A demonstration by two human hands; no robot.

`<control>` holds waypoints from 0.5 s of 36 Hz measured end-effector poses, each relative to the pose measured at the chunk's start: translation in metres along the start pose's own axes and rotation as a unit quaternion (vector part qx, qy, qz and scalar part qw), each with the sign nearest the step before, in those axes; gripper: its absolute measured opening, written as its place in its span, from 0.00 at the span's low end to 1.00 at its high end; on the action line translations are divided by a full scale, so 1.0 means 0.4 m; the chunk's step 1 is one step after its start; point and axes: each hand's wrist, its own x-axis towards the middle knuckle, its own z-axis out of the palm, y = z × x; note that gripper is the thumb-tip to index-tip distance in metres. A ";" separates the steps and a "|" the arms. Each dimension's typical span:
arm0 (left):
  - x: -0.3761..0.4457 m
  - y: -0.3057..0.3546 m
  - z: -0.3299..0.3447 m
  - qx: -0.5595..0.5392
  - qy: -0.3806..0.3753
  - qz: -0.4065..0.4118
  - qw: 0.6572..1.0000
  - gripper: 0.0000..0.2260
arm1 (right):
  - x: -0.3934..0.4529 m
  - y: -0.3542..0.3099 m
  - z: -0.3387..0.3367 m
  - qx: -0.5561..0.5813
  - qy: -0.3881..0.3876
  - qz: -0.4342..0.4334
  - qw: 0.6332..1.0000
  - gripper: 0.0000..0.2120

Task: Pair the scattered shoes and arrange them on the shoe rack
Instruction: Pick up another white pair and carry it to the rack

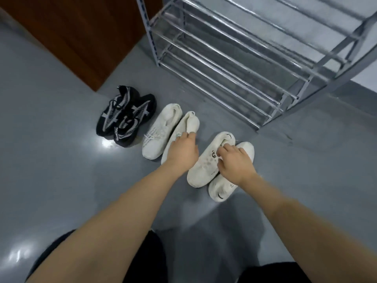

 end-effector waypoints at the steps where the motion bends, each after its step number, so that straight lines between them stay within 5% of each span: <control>1: -0.024 0.002 -0.051 -0.010 0.000 -0.005 1.000 0.17 | -0.010 -0.028 -0.046 0.003 0.000 0.001 1.000 0.12; 18: -0.490 -0.060 -0.917 -0.163 0.046 -0.114 0.979 0.14 | -0.166 -0.590 -0.843 0.148 0.015 -0.004 0.989 0.07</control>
